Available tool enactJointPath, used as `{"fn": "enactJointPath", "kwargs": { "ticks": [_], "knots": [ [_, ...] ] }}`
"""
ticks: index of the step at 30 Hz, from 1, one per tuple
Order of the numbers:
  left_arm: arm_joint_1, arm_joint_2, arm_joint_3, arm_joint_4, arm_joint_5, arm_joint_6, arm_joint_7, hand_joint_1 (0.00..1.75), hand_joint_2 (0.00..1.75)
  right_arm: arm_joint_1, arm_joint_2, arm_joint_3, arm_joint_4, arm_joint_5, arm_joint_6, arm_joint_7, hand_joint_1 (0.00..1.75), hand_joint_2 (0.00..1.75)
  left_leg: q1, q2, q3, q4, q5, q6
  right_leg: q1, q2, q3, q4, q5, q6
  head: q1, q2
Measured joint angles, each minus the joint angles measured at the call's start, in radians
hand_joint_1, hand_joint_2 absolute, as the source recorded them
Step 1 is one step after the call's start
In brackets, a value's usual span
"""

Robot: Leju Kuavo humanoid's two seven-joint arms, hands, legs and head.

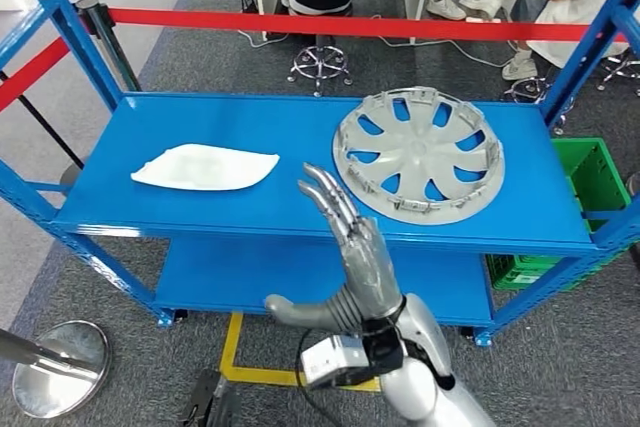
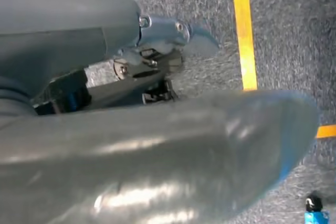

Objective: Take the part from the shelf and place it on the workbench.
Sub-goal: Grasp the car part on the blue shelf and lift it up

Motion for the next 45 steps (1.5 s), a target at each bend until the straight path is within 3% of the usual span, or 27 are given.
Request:
{"fn": "enactJointPath", "kwargs": {
  "ticks": [2,3,6,7,8,10,12,13,16,18,20,22,23,25,27,28,32,34,36,37,38,39,41,42,43,45],
  "knots": [
    [-0.001,0.0,-0.008,0.0,-0.003,-0.002,0.001,0.0,0.0,-0.024,0.005,0.001,0.029,0.002,-0.003,-0.007,0.0,1.75,0.001,0.001,-0.011,0.022,-0.018,-0.01,-0.003,-0.001,0.001,-0.005,0.005,-0.012,-0.002,0.0],
    [-0.002,0.0,-0.011,0.0,-0.004,-0.003,0.001,0.0,0.0,-0.033,0.009,0.001,0.04,0.002,-0.005,-0.009,0.0,1.75,0.001,0.002,-0.029,0.061,-0.043,-0.015,-0.006,-0.002,0.001,-0.008,0.006,-0.017,-0.004,0.0],
    [-0.002,0.001,-0.015,0.0,-0.005,-0.004,0.001,0.0,0.0,-0.045,0.013,0.002,0.066,0.002,-0.007,-0.012,0.0,1.75,0.002,0.003,-0.122,0.25,-0.124,-0.023,-0.006,-0.006,0.0,-0.008,0.006,-0.022,-0.006,0.0],
    [-0.001,0.002,-0.016,0.0,-0.006,-0.004,0.002,0.0,0.0,-0.045,0.014,0.002,0.074,0.002,-0.008,-0.012,0.0,1.31,0.002,0.003,-0.138,0.279,-0.125,-0.024,-0.007,-0.006,0.0,-0.008,0.006,-0.022,-0.006,0.0],
    [-0.001,0.002,-0.018,0.0,-0.006,-0.004,0.002,0.0,0.0,-0.046,0.014,0.002,0.08,0.002,-0.008,-0.012,0.0,0.87,0.002,0.003,-0.136,0.269,-0.105,-0.024,-0.007,-0.006,0.001,-0.008,0.005,-0.022,-0.007,0.0],
    [-0.001,0.002,-0.019,0.0,-0.006,-0.005,0.001,0.0,0.0,-0.052,0.016,0.003,0.09,0.004,-0.002,0.0,0.0,0.0,0.003,0.005,-0.082,0.152,-0.032,-0.023,-0.009,-0.004,0.003,-0.008,0.003,-0.018,-0.007,0.0],
    [-0.002,0.001,-0.021,0.0,-0.006,-0.013,-0.008,0.0,0.0,-0.079,0.019,0.008,0.117,0.008,0.03,0.044,0.0,0.0,0.003,0.006,-0.025,0.034,0.01,-0.017,-0.005,-0.001,0.002,-0.005,0.001,-0.008,-0.007,0.0],
    [-0.004,0.0,-0.022,0.001,-0.006,-0.019,-0.017,0.0,0.0,-0.104,0.02,0.012,0.148,0.008,0.053,0.066,0.0,0.0,0.003,0.006,-0.015,0.008,0.012,-0.012,-0.002,0.001,0.0,-0.005,0.002,-0.002,-0.008,0.0],
    [-0.007,-0.001,-0.027,0.001,-0.007,-0.037,-0.04,0.0,0.0,-0.208,0.026,0.023,0.297,0.002,0.109,0.086,0.0,0.0,0.003,0.004,-0.017,-0.002,0.013,0.012,-0.002,0.0,-0.004,-0.009,0.004,0.015,-0.007,0.0],
    [-0.01,-0.001,-0.031,0.001,-0.009,-0.045,-0.047,0.0,0.0,-0.281,0.034,0.032,0.409,0.01,0.139,0.104,0.0,0.87,0.007,0.004,-0.017,-0.004,0.017,0.024,-0.003,-0.003,-0.031,0.045,-0.028,0.024,-0.002,0.0],
    [-0.012,0.0,-0.036,0.001,-0.013,-0.05,-0.053,0.0,0.0,-0.343,0.04,0.047,0.516,0.031,0.157,0.141,0.0,1.75,0.007,0.004,-0.017,-0.004,0.017,0.03,-0.003,-0.005,-0.095,0.178,-0.087,0.03,0.002,0.0],
    [-0.011,0.002,-0.038,0.001,-0.015,-0.052,-0.057,0.0,0.0,-0.385,0.043,0.06,0.614,0.051,0.158,0.192,0.0,1.75,0.006,0.002,-0.016,-0.004,0.016,0.032,-0.003,-0.005,-0.147,0.274,-0.111,0.031,0.003,0.0],
    [-0.011,0.002,-0.038,0.001,-0.015,-0.052,-0.058,0.0,0.0,-0.401,0.045,0.064,0.658,0.058,0.151,0.221,0.0,1.75,0.006,0.0,-0.015,-0.003,0.016,0.032,-0.003,-0.005,-0.147,0.266,-0.093,0.03,0.003,0.0],
    [-0.012,0.003,-0.039,0.001,-0.015,-0.051,-0.06,0.0,0.0,-0.431,0.051,0.067,0.737,0.067,0.129,0.281,0.0,1.75,0.006,-0.003,-0.011,-0.003,0.014,0.029,-0.003,-0.005,-0.096,0.149,-0.02,0.024,0.004,0.0],
    [-0.013,0.004,-0.04,0.001,-0.015,-0.049,-0.061,0.0,0.0,-0.461,0.058,0.068,0.802,0.074,0.106,0.353,0.0,1.75,0.002,-0.005,-0.01,-0.002,0.011,0.021,-0.002,-0.004,-0.037,0.028,0.025,0.017,0.002,0.0],
    [-0.013,0.004,-0.041,0.001,-0.016,-0.048,-0.062,0.0,0.0,-0.474,0.06,0.067,0.834,0.078,0.103,0.395,0.0,1.75,0.001,-0.005,-0.011,-0.002,0.011,0.016,0.0,-0.003,-0.024,0.0,0.03,0.014,0.002,0.0],
    [-0.017,0.006,-0.046,0.001,-0.018,-0.048,-0.062,0.0,0.0,-0.511,0.063,0.058,0.933,0.088,0.167,0.531,0.0,1.75,0.001,-0.002,-0.02,0.009,0.0,-0.005,-0.003,0.0,-0.022,-0.015,0.031,-0.005,-0.001,0.0],
    [-0.021,0.007,-0.049,0.001,-0.018,-0.049,-0.06,0.0,0.0,-0.525,0.063,0.051,0.968,0.095,0.213,0.579,0.0,1.75,0.001,0.001,-0.06,0.096,-0.051,-0.014,-0.008,-0.001,-0.02,-0.018,0.033,-0.012,-0.006,0.0],
    [-0.022,0.009,-0.051,0.001,-0.018,-0.049,-0.057,0.0,0.0,-0.53,0.062,0.049,0.997,0.105,0.239,0.612,0.0,1.75,0.002,0.002,-0.128,0.23,-0.106,-0.019,-0.008,-0.002,-0.02,-0.018,0.032,-0.015,-0.008,0.0],
    [-0.022,0.01,-0.052,0.001,-0.018,-0.049,-0.056,0.0,0.0,-0.53,0.062,0.049,1.007,0.108,0.245,0.621,0.0,1.75,0.003,0.003,-0.151,0.27,-0.112,-0.02,-0.009,-0.002,-0.019,-0.018,0.031,-0.015,-0.009,0.0],
    [-0.023,0.011,-0.052,0.001,-0.018,-0.049,-0.056,0.0,0.0,-0.531,0.061,0.049,1.016,0.11,0.248,0.625,0.0,1.75,0.003,0.003,-0.156,0.275,-0.098,-0.021,-0.009,-0.002,-0.018,-0.018,0.03,-0.015,-0.009,0.0],
    [-0.023,0.012,-0.052,0.001,-0.018,-0.048,-0.056,0.0,0.0,-0.534,0.061,0.049,1.022,0.113,0.249,0.629,0.0,1.75,0.004,0.003,-0.142,0.24,-0.066,-0.022,-0.01,-0.001,-0.015,-0.018,0.029,-0.013,-0.009,0.0],
    [-0.025,0.013,-0.052,0.001,-0.018,-0.046,-0.056,0.0,0.0,-0.54,0.061,0.049,1.032,0.123,0.243,0.646,0.0,1.75,0.007,0.005,-0.08,0.11,0.005,-0.024,-0.01,0.0,-0.01,-0.015,0.024,-0.004,-0.01,0.0],
    [-0.026,0.013,-0.053,0.001,-0.017,-0.045,-0.055,0.0,0.0,-0.544,0.061,0.049,1.036,0.131,0.233,0.659,0.0,1.75,0.008,0.004,-0.053,0.055,0.023,-0.021,-0.009,0.001,-0.01,-0.013,0.021,0.001,-0.011,0.0],
    [-0.027,0.012,-0.053,0.001,-0.017,-0.043,-0.055,0.0,0.0,-0.547,0.061,0.048,1.041,0.139,0.214,0.673,0.0,1.75,0.009,0.003,-0.038,0.021,0.029,-0.016,-0.006,0.001,-0.011,-0.011,0.02,0.007,-0.011,0.0],
    [-0.027,0.012,-0.053,0.001,-0.015,-0.04,-0.054,0.0,0.0,-0.549,0.061,0.044,1.048,0.15,0.163,0.695,0.0,1.75,0.008,0.001,-0.034,0.006,0.024,0.003,-0.005,0.001,-0.013,-0.013,0.02,0.016,-0.01,0.0]
  ]
}}
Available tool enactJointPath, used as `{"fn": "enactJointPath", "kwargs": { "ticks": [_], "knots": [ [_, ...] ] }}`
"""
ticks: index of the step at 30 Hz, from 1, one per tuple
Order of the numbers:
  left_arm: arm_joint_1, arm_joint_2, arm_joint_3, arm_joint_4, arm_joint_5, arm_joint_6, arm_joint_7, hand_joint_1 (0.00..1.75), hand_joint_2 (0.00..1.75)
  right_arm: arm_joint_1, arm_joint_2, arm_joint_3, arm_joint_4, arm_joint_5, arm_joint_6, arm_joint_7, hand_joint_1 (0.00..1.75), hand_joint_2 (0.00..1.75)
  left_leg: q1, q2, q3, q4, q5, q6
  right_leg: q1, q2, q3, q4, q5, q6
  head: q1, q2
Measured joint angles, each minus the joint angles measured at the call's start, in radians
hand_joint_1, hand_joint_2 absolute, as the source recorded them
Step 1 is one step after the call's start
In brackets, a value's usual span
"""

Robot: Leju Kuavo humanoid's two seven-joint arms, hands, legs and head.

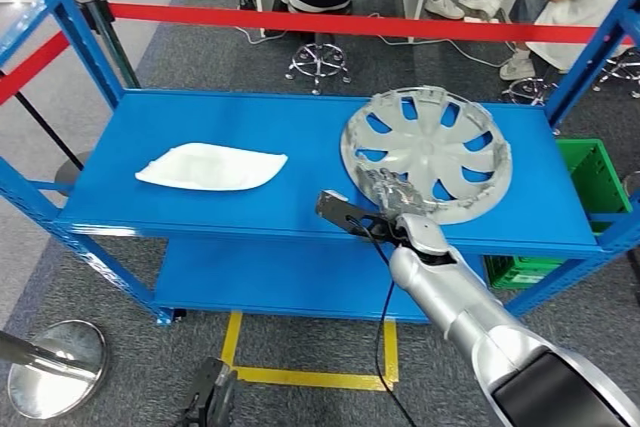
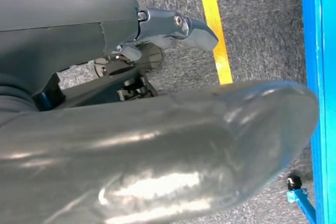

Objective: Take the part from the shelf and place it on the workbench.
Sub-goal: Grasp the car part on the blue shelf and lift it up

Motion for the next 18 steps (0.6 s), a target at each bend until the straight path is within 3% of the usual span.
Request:
{"fn": "enactJointPath", "kwargs": {
  "ticks": [2,3,6,7,8,9,11,12,13,16,18],
  "knots": [
    [0.001,0.0,0.0,0.0,0.004,0.003,0.0,0.0,0.0,-0.001,-0.002,-0.011,0.006,0.004,-0.059,0.011,0.0,1.75,0.001,0.0,-0.001,-0.001,0.001,0.015,-0.002,-0.003,-0.007,0.013,-0.011,0.009,0.003,0.0],
    [0.0,0.0,0.0,0.0,0.006,0.004,0.0,0.0,0.0,-0.003,-0.003,-0.019,0.009,0.005,-0.086,0.016,0.0,1.75,0.001,0.001,0.0,-0.001,0.002,0.021,-0.003,-0.004,-0.022,0.044,-0.03,0.014,0.005,0.0],
    [-0.001,0.0,0.0,0.0,0.009,0.007,0.001,0.0,0.0,-0.008,-0.01,-0.045,0.018,0.009,-0.127,0.039,0.0,1.75,-0.002,0.001,0.0,-0.001,0.0,0.031,-0.003,-0.007,-0.116,0.238,-0.118,0.019,0.009,0.0],
    [0.0,0.0,0.0,0.0,0.009,0.008,0.001,0.0,0.0,-0.008,-0.013,-0.052,0.022,0.012,-0.124,0.052,0.0,1.75,-0.003,0.001,0.0,-0.001,0.0,0.032,-0.003,-0.007,-0.139,0.283,-0.129,0.018,0.009,0.0],
    [0.0,0.0,0.0,0.0,0.009,0.008,0.002,0.0,0.0,-0.008,-0.017,-0.058,0.026,0.016,-0.117,0.064,0.0,1.75,-0.005,0.0,0.001,-0.001,-0.001,0.033,-0.002,-0.007,-0.144,0.289,-0.12,0.015,0.01,0.0],
    [0.0,0.0,0.0,0.0,0.009,0.008,0.002,0.0,0.0,-0.008,-0.021,-0.062,0.03,0.02,-0.109,0.075,0.44,1.75,-0.006,-0.002,0.002,-0.001,-0.001,0.033,-0.002,-0.007,-0.129,0.253,-0.091,0.011,0.01,0.0],
    [-0.001,0.0,0.0,0.0,0.009,0.008,0.004,0.0,0.0,-0.011,-0.029,-0.072,0.035,0.028,-0.093,0.095,1.31,1.75,-0.009,-0.004,0.006,-0.001,-0.003,0.03,0.001,-0.007,-0.063,0.113,-0.022,0.0,0.009,0.0],
    [-0.001,0.0,0.0,0.0,0.009,0.008,0.005,0.0,0.0,-0.013,-0.032,-0.076,0.037,0.031,-0.081,0.108,1.75,1.75,-0.01,-0.004,0.006,0.0,-0.004,0.027,0.004,-0.006,-0.033,0.054,-0.001,-0.003,0.009,0.0],
    [-0.002,0.0,0.0,0.0,0.009,0.009,0.006,0.0,0.0,-0.013,-0.033,-0.079,0.039,0.034,-0.066,0.121,1.75,1.75,-0.011,-0.003,0.006,0.0,-0.004,0.023,0.006,-0.006,-0.016,0.02,0.007,-0.006,0.008,0.0],
    [-0.001,-0.001,0.0,0.0,0.009,0.01,0.009,0.0,0.0,-0.011,-0.04,-0.088,0.045,0.038,-0.027,0.154,1.75,1.75,-0.01,-0.002,0.005,-0.003,-0.002,0.007,0.007,-0.003,-0.01,0.003,0.008,-0.015,0.008,0.0],
    [-0.002,0.0,0.0,0.0,0.009,0.012,0.009,0.0,0.0,-0.012,-0.044,-0.094,0.048,0.04,-0.014,0.163,1.75,1.75,-0.01,0.0,-0.009,0.027,-0.027,-0.005,0.003,-0.004,-0.005,-0.005,0.012,-0.024,0.007,0.0]
  ]
}}
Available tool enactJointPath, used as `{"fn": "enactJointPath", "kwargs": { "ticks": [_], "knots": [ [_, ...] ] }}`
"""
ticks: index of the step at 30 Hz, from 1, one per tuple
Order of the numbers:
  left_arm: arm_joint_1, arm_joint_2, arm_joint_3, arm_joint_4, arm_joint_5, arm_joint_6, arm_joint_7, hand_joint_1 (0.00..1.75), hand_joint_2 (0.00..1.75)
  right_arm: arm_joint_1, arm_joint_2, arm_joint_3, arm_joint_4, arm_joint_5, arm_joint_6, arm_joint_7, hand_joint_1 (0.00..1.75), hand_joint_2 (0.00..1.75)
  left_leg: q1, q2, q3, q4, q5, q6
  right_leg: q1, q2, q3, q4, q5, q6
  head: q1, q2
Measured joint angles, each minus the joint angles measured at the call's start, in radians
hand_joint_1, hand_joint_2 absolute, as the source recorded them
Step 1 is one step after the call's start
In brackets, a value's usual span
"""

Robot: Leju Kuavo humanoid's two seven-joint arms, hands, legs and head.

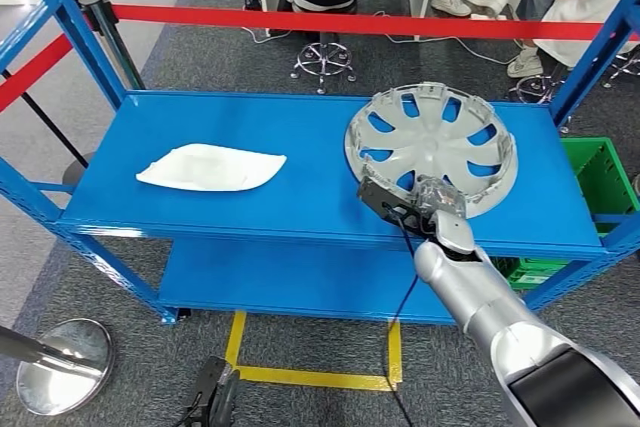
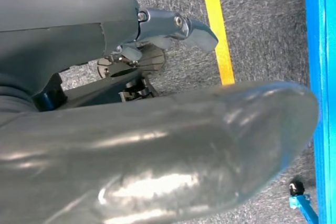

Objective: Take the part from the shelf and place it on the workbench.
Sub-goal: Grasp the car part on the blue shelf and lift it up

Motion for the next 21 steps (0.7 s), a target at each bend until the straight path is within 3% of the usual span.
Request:
{"fn": "enactJointPath", "kwargs": {
  "ticks": [3,4,5,6,8,9,11,13,15,18,19,20,21],
  "knots": [
    [0.001,0.002,0.0,0.0,0.002,0.002,0.0,0.0,0.0,-0.002,-0.004,-0.008,0.004,0.002,0.013,0.005,1.75,1.75,0.002,0.001,-0.084,0.178,-0.088,-0.011,-0.003,-0.002,0.003,-0.003,0.001,-0.007,-0.002,0.0],
    [0.001,0.003,0.0,0.0,0.002,0.002,0.0,0.0,0.0,-0.001,-0.004,-0.009,0.006,0.002,0.017,0.008,1.75,1.75,0.003,0.002,-0.108,0.226,-0.101,-0.014,-0.003,-0.002,0.003,-0.003,0.001,-0.007,-0.002,0.0],
    [0.002,0.003,0.0,0.0,0.003,0.002,0.0,0.0,0.0,-0.002,-0.005,-0.011,0.008,0.002,0.022,0.011,1.75,1.75,0.003,0.002,-0.118,0.244,-0.096,-0.015,-0.004,-0.002,0.003,-0.003,0.001,-0.007,-0.002,0.0],
    [0.002,0.004,0.0,0.0,0.004,0.003,0.0,0.0,0.0,-0.002,-0.006,-0.013,0.009,0.002,0.027,0.014,1.75,1.75,0.004,0.002,-0.108,0.222,-0.071,-0.017,-0.005,-0.002,0.004,-0.003,0.0,-0.005,-0.002,0.0],
    [0.001,0.005,0.0,0.0,0.005,0.003,0.0,0.0,0.0,-0.005,-0.008,-0.016,0.012,0.002,0.037,0.02,1.75,1.75,0.009,0.003,-0.048,0.104,-0.002,-0.021,-0.006,0.0,0.006,0.0,-0.003,0.001,-0.003,0.0],
    [0.0,0.005,0.0,0.0,0.006,0.003,0.0,0.0,0.0,-0.007,-0.009,-0.017,0.013,0.002,0.042,0.024,1.75,1.75,0.011,0.003,-0.017,0.041,0.018,-0.018,-0.004,0.001,0.004,0.005,-0.006,0.006,-0.003,0.0],
    [-0.001,0.004,0.0,0.0,0.008,0.003,0.0,0.0,0.0,-0.011,-0.013,-0.02,0.015,0.004,0.052,0.031,1.75,1.75,0.012,0.002,0.012,-0.019,0.023,-0.006,0.001,0.002,-0.001,0.009,-0.007,0.017,-0.004,0.0],
    [0.0,0.004,0.0,0.0,0.008,0.003,-0.001,0.0,0.0,-0.012,-0.018,-0.024,0.017,0.005,0.063,0.037,1.75,1.75,0.012,0.001,0.013,-0.022,0.02,0.012,0.0,0.002,-0.002,0.008,-0.008,0.026,-0.004,0.0],
    [0.0,0.004,0.0,0.0,0.009,0.003,-0.001,0.0,0.0,-0.012,-0.023,-0.028,0.019,0.006,0.071,0.042,1.75,1.75,0.013,0.002,0.014,-0.024,0.021,0.025,-0.002,-0.001,-0.015,0.038,-0.031,0.036,0.0,0.0],
    [0.0,0.004,0.0,0.0,0.01,0.003,-0.001,0.0,0.0,-0.01,-0.028,-0.033,0.023,0.008,0.076,0.047,1.75,1.75,0.012,0.002,0.015,-0.024,0.021,0.035,-0.002,-0.003,-0.102,0.222,-0.118,0.043,0.005,0.0],
    [0.001,0.005,0.0,0.0,0.01,0.003,-0.001,0.0,0.0,-0.008,-0.029,-0.033,0.024,0.009,0.077,0.047,1.75,1.75,0.011,0.002,0.015,-0.024,0.02,0.036,-0.002,-0.003,-0.128,0.276,-0.134,0.043,0.005,0.0],
    [0.001,0.005,0.0,0.0,0.01,0.003,-0.001,0.0,0.0,-0.007,-0.029,-0.033,0.025,0.009,0.077,0.047,1.75,1.75,0.011,0.002,0.016,-0.024,0.02,0.036,-0.002,-0.003,-0.139,0.294,-0.131,0.042,0.005,0.0],
    [0.001,0.005,0.0,0.0,0.01,0.003,-0.001,0.0,0.0,-0.006,-0.029,-0.033,0.025,0.01,0.076,0.047,1.75,1.75,0.011,0.002,0.017,-0.024,0.02,0.036,-0.002,-0.003,-0.129,0.272,-0.109,0.04,0.005,0.0]
  ]
}}
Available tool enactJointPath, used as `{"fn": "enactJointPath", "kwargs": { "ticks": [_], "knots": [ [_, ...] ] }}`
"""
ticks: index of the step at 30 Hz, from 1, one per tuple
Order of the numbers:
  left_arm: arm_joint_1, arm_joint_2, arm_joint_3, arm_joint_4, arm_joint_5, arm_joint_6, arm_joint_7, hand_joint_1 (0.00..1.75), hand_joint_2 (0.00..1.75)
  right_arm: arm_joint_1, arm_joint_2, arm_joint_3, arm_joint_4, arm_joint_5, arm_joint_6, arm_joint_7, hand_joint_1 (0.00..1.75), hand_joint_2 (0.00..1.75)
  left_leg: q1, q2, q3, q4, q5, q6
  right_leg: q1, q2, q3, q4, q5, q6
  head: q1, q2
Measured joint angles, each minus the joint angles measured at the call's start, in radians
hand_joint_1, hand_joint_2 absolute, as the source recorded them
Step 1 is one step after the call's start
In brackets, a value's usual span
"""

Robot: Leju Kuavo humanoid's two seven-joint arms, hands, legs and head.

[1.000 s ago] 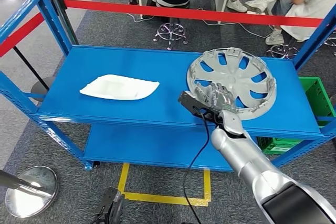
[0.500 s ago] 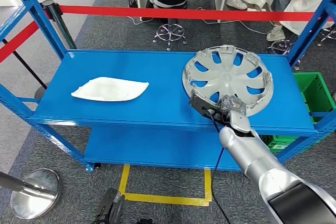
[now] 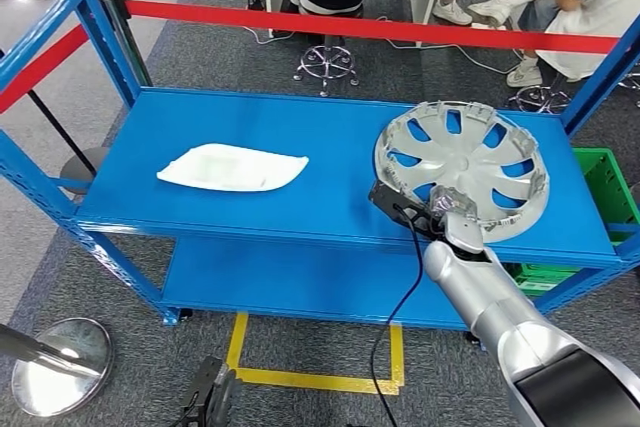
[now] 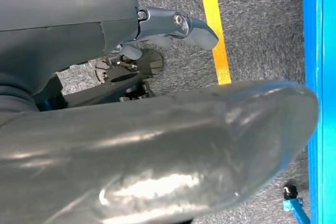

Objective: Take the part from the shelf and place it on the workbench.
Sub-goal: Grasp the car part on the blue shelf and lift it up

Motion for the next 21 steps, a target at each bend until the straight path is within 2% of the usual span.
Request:
{"fn": "enactJointPath", "kwargs": {
  "ticks": [2,4,5,8,9,10,12,13,14,15,16,17,18,19,21],
  "knots": [
    [0.0,0.0,0.0,0.0,0.002,0.0,0.0,0.0,0.0,-0.002,0.0,-0.001,0.0,0.003,-0.004,-0.001,1.75,1.75,0.0,-0.001,0.005,0.0,-0.002,-0.003,0.0,0.0,0.064,-0.132,0.065,-0.007,0.0,0.0],
    [0.0,-0.001,0.0,0.0,0.005,0.0,-0.001,0.0,0.0,-0.006,0.0,-0.002,0.0,0.007,-0.008,-0.004,1.75,1.75,-0.003,-0.002,0.006,0.001,-0.003,-0.012,0.002,0.0,0.119,-0.239,0.099,-0.013,-0.001,0.0],
    [0.0,-0.001,0.0,0.0,0.007,0.001,0.0,0.0,0.44,-0.006,0.0,-0.003,0.0,0.009,-0.01,-0.006,1.75,1.75,-0.004,-0.003,0.005,0.0,-0.002,-0.018,0.004,0.001,0.128,-0.257,0.1,-0.017,-0.001,0.0],
    [0.0,-0.001,0.001,0.0,0.017,-0.003,0.015,0.0,1.75,-0.008,0.001,-0.005,0.0,0.018,-0.014,-0.008,1.75,1.75,-0.001,-0.002,0.003,-0.002,-0.003,-0.037,0.005,0.001,0.131,-0.266,0.107,-0.033,-0.002,0.0],
    [0.0,-0.001,0.001,0.0,0.026,-0.008,0.023,0.0,1.75,-0.009,0.002,-0.006,0.0,0.021,-0.014,-0.008,1.75,1.75,-0.001,-0.001,-0.005,0.015,-0.017,-0.042,0.003,0.0,0.132,-0.27,0.11,-0.038,-0.002,0.0],
    [0.0,-0.001,0.002,0.0,0.034,-0.016,0.03,0.0,1.75,-0.01,0.003,-0.007,0.0,0.025,-0.014,-0.007,1.75,1.75,-0.001,0.0,-0.024,0.056,-0.043,-0.047,0.0,-0.002,0.133,-0.273,0.113,-0.042,-0.003,0.0],
    [0.001,0.0,0.004,0.0,0.044,-0.027,0.046,0.0,1.75,-0.009,0.004,-0.008,0.0,0.031,-0.013,-0.007,1.75,1.75,-0.001,0.001,-0.084,0.184,-0.108,-0.053,-0.001,-0.004,0.131,-0.274,0.114,-0.046,-0.004,0.0],
    [0.003,0.0,0.006,0.0,0.046,-0.029,0.054,0.0,1.75,-0.009,0.004,-0.008,0.0,0.034,-0.013,-0.006,1.75,1.75,-0.001,0.001,-0.111,0.24,-0.128,-0.055,-0.001,-0.004,0.13,-0.274,0.114,-0.046,-0.004,0.0],
    [0.004,0.001,0.008,0.0,0.047,-0.027,0.063,0.0,1.75,-0.009,0.004,-0.008,0.0,0.037,-0.013,-0.006,1.75,1.75,-0.001,0.001,-0.123,0.265,-0.128,-0.056,-0.001,-0.004,0.13,-0.274,0.114,-0.046,-0.004,0.0],
    [0.005,0.001,0.01,0.0,0.048,-0.022,0.07,0.0,1.75,-0.009,0.004,-0.008,0.0,0.04,-0.013,-0.005,1.75,1.75,-0.001,0.001,-0.116,0.251,-0.108,-0.056,-0.003,-0.004,0.13,-0.273,0.114,-0.045,-0.004,0.0],
    [0.005,0.001,0.011,0.0,0.048,-0.016,0.074,0.0,1.75,-0.009,0.005,-0.009,0.0,0.043,-0.013,-0.004,1.75,1.75,0.0,0.002,-0.092,0.203,-0.076,-0.057,-0.004,-0.003,0.131,-0.273,0.114,-0.043,-0.004,0.0],
    [0.004,0.001,0.012,0.0,0.048,-0.01,0.077,0.0,1.75,-0.009,0.005,-0.009,0.0,0.046,-0.012,-0.003,1.75,1.75,0.001,0.003,-0.057,0.136,-0.041,-0.058,-0.005,-0.002,0.132,-0.272,0.114,-0.039,-0.004,0.0],
    [0.004,0.001,0.012,0.0,0.048,-0.007,0.079,0.0,1.75,-0.009,0.006,-0.01,0.0,0.047,-0.012,-0.002,1.75,1.75,0.002,0.002,-0.025,0.071,-0.018,-0.057,-0.004,-0.001,0.13,-0.268,0.112,-0.034,-0.005,0.0],
    [0.003,0.0,0.013,0.0,0.048,-0.006,0.08,0.0,1.75,-0.01,0.006,-0.01,0.0,0.047,-0.012,-0.001,1.75,1.75,0.003,0.001,-0.004,0.026,-0.006,-0.052,-0.002,0.001,0.128,-0.266,0.112,-0.027,-0.005,0.0],
    [0.003,-0.002,0.014,0.0,0.048,-0.004,0.082,0.0,1.75,-0.009,0.006,-0.013,0.0,0.047,-0.012,0.001,1.75,1.75,0.001,-0.001,0.007,-0.003,-0.007,-0.036,0.0,0.003,0.123,-0.266,0.114,-0.016,-0.005,0.0]
  ]
}}
